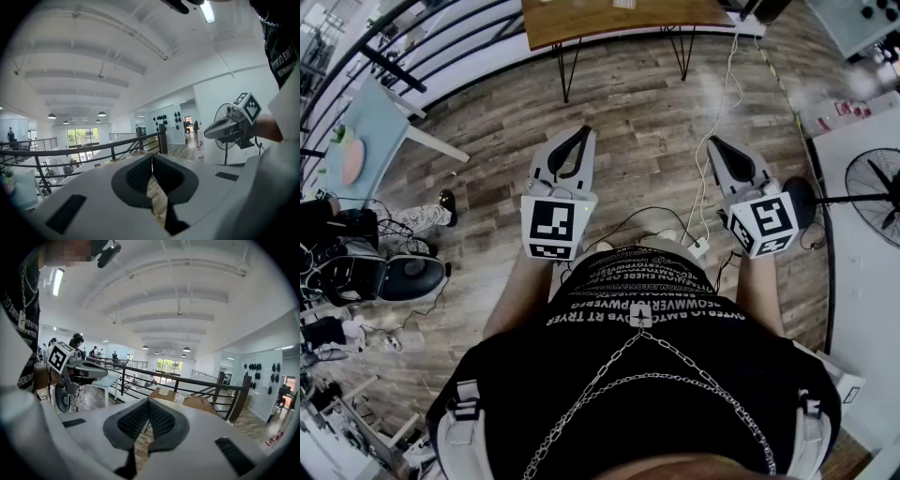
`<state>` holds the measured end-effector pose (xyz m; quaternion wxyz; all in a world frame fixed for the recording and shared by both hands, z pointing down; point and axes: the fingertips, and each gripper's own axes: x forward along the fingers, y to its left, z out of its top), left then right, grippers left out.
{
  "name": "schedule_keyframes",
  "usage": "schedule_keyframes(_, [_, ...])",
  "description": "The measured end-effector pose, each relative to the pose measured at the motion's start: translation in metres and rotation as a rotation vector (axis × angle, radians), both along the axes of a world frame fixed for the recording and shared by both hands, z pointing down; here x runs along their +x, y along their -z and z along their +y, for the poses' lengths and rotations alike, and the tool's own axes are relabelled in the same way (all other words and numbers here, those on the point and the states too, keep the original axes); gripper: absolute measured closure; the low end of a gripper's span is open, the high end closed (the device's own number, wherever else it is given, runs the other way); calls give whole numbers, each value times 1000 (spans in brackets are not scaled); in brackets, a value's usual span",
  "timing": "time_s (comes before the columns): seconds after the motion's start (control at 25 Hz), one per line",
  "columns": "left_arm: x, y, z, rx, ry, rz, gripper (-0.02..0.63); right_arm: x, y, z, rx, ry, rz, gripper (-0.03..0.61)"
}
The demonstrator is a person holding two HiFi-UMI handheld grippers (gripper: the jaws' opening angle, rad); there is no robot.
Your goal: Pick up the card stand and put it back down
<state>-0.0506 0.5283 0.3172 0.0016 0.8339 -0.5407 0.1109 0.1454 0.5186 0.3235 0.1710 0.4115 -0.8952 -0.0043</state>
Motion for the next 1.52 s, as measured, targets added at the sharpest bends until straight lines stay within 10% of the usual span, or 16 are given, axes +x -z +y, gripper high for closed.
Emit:
schedule_keyframes(0.84, [-59, -32, 35, -56, 69, 80, 584, -22, -4, 25, -56, 10, -55, 563])
schedule_keyframes(1.52, [-4, -39, -27, -91, 73, 39, 584, 24, -35, -40, -126, 19, -142, 563])
